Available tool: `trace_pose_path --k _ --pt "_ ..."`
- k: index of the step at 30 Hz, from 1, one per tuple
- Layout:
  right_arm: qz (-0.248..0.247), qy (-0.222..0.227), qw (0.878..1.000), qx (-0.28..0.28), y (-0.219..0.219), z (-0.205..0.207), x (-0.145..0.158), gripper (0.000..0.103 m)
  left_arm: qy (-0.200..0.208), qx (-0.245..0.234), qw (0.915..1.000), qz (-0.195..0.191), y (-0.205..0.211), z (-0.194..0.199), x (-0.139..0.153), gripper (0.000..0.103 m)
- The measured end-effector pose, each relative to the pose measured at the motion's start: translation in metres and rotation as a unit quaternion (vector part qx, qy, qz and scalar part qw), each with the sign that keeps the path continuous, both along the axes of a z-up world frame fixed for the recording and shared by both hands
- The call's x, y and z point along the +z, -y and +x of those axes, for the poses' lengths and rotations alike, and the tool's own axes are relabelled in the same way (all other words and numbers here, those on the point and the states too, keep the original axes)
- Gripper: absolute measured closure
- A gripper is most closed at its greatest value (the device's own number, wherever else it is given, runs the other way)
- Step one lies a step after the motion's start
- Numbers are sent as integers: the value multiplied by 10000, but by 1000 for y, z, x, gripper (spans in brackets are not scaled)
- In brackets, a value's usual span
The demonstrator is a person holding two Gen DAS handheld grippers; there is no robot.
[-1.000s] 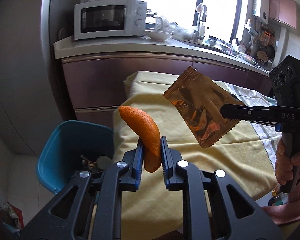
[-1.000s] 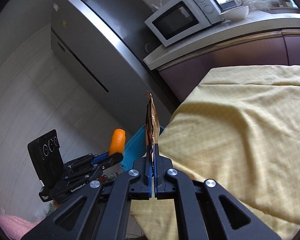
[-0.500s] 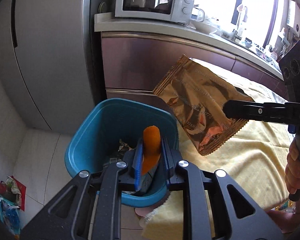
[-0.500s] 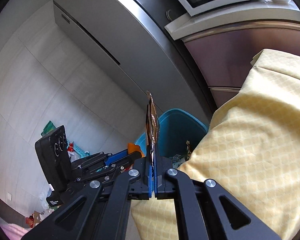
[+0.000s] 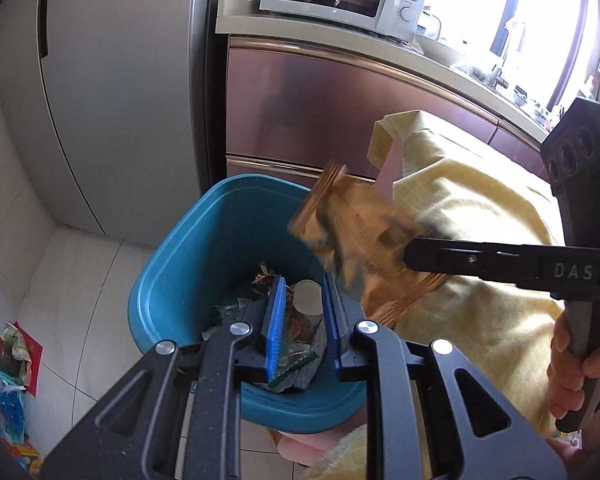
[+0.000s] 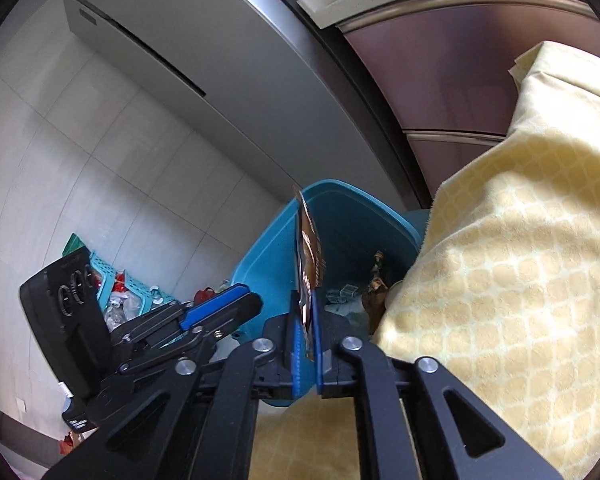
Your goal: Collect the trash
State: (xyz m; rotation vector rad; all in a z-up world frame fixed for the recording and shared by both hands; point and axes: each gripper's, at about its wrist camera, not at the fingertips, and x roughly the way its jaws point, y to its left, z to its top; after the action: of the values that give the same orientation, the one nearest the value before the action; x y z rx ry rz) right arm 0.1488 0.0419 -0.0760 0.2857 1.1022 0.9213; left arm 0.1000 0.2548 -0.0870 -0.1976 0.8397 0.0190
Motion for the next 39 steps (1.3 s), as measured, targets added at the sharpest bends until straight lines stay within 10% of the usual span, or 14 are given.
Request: trace_pose_path --k 12,21,28,39 --pt "-130 896 9956 -232 35 -34 34 67 559 -56 9984 -2 22 -32 29 48" --pt "-484 2236 9671 -1111 115 -93 71 27 1343 -340 9904 8 73 -71 58 5" --pt "-757 2815 9325 -2131 178 -134 77 7 1736 -449 9836 180 125 -90 72 6" --pt "-1207 3516 8745 -3116 239 -176 79 7 2351 -727 9685 388 194 -115 91 6"
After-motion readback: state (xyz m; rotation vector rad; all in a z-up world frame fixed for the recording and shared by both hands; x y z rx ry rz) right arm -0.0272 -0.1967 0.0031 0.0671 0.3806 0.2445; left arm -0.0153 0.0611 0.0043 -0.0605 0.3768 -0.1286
